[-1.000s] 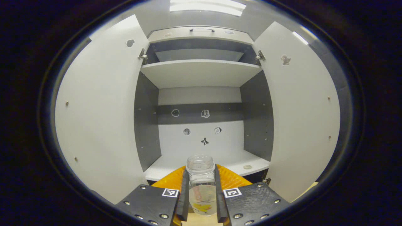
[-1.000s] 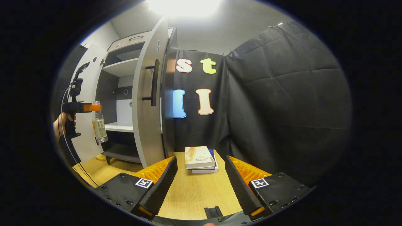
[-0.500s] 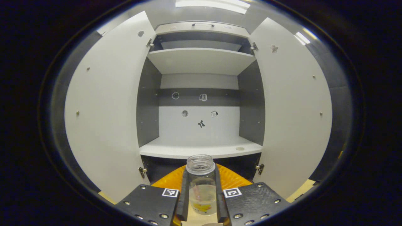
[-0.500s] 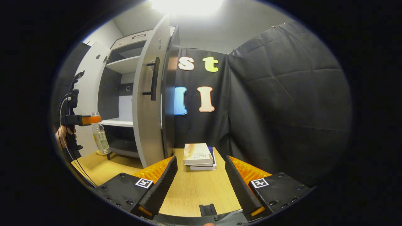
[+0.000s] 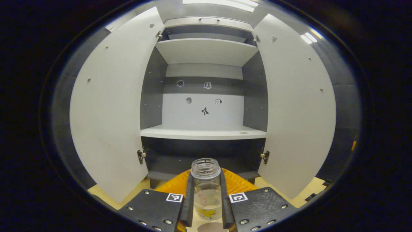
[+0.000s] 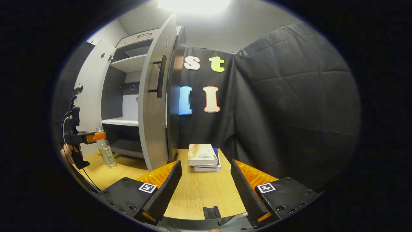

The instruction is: Grasp the bottle in the cabinet with the left hand and place it on the coaster, then close the right door with the right hand and the left door with the left hand.

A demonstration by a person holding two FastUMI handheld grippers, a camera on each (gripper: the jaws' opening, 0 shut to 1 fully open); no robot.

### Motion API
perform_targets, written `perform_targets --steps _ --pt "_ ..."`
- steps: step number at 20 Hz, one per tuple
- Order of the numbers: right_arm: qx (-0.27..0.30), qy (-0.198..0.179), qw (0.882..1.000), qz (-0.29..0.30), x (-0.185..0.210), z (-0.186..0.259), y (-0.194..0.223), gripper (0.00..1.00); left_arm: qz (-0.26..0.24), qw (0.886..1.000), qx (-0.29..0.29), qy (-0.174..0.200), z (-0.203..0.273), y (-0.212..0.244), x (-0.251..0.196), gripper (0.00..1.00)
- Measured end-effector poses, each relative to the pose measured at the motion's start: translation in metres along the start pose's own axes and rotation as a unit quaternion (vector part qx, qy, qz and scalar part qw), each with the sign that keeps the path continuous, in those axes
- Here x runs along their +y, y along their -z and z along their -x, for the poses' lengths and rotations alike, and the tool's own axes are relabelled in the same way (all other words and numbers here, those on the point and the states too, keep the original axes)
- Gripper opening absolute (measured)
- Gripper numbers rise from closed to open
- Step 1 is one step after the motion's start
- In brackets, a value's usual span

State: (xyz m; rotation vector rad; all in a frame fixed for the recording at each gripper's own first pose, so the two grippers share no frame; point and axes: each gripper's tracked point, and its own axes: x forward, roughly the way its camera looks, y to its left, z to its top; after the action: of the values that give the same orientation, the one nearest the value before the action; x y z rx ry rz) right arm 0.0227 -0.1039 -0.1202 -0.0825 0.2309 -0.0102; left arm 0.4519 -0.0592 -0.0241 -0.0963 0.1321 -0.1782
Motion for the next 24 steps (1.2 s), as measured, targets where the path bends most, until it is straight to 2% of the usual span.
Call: perform_targets --steps 9,12,16,22,24 --pt "0.006 -0.009 1.000 0.006 0.014 0.001 0.001 0.96 0.005 1.000 0.028 -0.003 0.007 0.072 -0.001 0.37" --pt "0.013 -0.011 1.000 0.001 0.015 0.001 0.005 0.96 -0.010 0.999 0.038 -0.009 0.012 0.091 0.001 0.37" --pt "0.016 -0.008 1.000 0.011 0.013 0.003 0.006 0.96 -0.007 0.999 0.046 -0.009 0.016 0.110 -0.003 0.36" --pt "0.020 -0.010 1.000 0.011 0.013 0.004 0.008 0.98 -0.002 0.998 0.052 -0.027 0.027 0.129 -0.001 0.37" --pt "0.020 -0.010 1.000 0.009 0.012 0.003 0.007 0.95 -0.001 0.999 0.041 -0.029 0.030 0.127 -0.001 0.39"
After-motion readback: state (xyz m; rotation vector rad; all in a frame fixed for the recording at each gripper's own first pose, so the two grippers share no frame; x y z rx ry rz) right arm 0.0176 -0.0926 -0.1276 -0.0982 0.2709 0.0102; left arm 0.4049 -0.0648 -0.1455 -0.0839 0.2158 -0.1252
